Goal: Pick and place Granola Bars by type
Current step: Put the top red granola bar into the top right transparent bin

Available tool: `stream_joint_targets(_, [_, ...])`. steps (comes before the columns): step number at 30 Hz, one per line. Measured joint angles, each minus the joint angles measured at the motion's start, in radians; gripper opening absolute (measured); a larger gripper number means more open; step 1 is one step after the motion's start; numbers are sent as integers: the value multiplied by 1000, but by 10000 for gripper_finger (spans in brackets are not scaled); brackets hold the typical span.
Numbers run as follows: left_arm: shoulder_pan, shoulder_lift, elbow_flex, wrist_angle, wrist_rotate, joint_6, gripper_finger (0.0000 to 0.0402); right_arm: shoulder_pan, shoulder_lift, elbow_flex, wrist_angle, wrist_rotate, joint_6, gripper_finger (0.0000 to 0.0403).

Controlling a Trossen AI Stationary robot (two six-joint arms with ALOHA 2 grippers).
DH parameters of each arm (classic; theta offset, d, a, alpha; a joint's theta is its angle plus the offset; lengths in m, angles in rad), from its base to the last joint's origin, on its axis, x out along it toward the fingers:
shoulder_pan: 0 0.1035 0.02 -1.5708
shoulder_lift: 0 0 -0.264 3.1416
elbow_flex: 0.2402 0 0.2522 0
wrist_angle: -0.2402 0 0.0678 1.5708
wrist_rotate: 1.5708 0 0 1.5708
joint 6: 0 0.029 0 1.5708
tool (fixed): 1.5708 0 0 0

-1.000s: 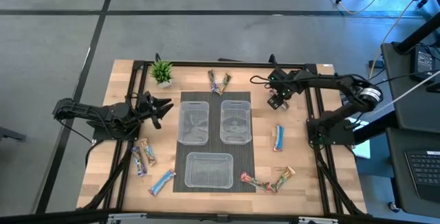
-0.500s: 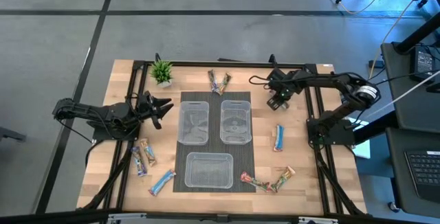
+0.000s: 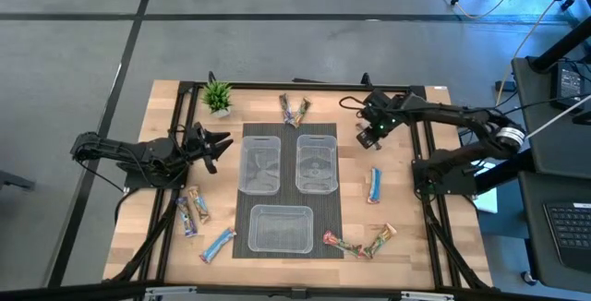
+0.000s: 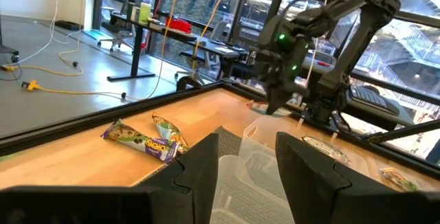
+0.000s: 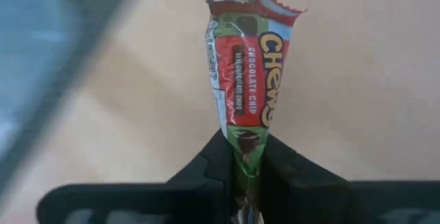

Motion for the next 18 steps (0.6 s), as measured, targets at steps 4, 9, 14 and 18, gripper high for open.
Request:
stream_joint_targets(4, [0, 0, 0, 1, 0, 0, 139, 86, -59, 49, 36, -126, 49, 46])
stream_joint_targets(9, [0, 0, 0, 2, 3, -3, 139, 233, -107, 136, 154, -141, 131, 46])
stream_joint_targets(14, [0, 0, 0, 2, 3, -1, 139, 394, -92, 231, 217, -8, 137, 46])
stream_joint_targets(18, [0, 0, 0, 2, 3, -17, 139, 487, -53, 254, 281, 88, 140, 46])
